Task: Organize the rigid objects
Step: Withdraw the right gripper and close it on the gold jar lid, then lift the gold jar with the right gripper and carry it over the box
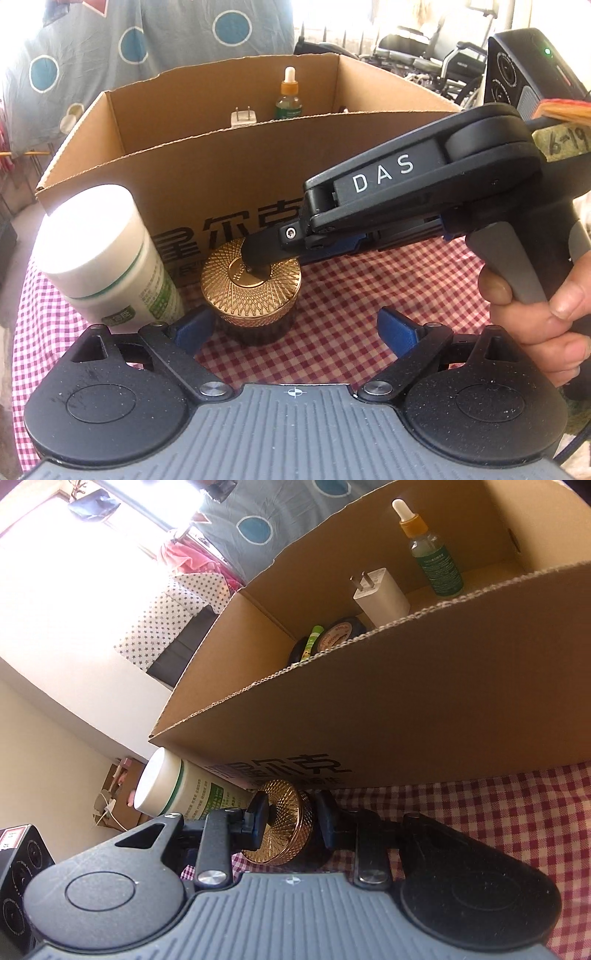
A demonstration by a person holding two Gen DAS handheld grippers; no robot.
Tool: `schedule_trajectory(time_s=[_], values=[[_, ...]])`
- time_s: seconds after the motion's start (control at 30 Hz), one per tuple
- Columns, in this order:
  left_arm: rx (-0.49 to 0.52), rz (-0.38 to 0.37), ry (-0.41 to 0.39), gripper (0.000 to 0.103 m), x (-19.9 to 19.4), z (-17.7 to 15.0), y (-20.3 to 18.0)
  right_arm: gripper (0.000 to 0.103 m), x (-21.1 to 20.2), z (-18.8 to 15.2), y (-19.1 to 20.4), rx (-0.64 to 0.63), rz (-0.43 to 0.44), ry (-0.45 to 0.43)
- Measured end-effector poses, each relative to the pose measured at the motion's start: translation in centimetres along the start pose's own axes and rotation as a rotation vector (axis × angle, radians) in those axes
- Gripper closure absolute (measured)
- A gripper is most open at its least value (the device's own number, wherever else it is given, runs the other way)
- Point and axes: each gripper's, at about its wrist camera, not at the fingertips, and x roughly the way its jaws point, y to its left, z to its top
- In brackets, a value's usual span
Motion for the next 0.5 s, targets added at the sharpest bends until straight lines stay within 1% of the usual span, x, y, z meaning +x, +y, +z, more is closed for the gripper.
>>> schedule_trajectory(time_s=[0.17, 0.4, 0.5], values=[[0.040, -0.048, -0.002, 0.008, -0.1, 0.2, -1.6, 0.071, -2.5, -0.9, -0.9, 0.013, -0.036, -0.032], [0.101, -0.147, -0.008, 0.008, 0.1, 0.3, -5.1, 0.071, -6.6, -2.3, -3.2, 0.072, -0.091, -0.084], [0.129, -0.174, -0.009, 0.008, 0.2, 0.4, -6.4, 0.071, -8.1, -2.7, -4.1, 0.099, -0.105, -0.103]])
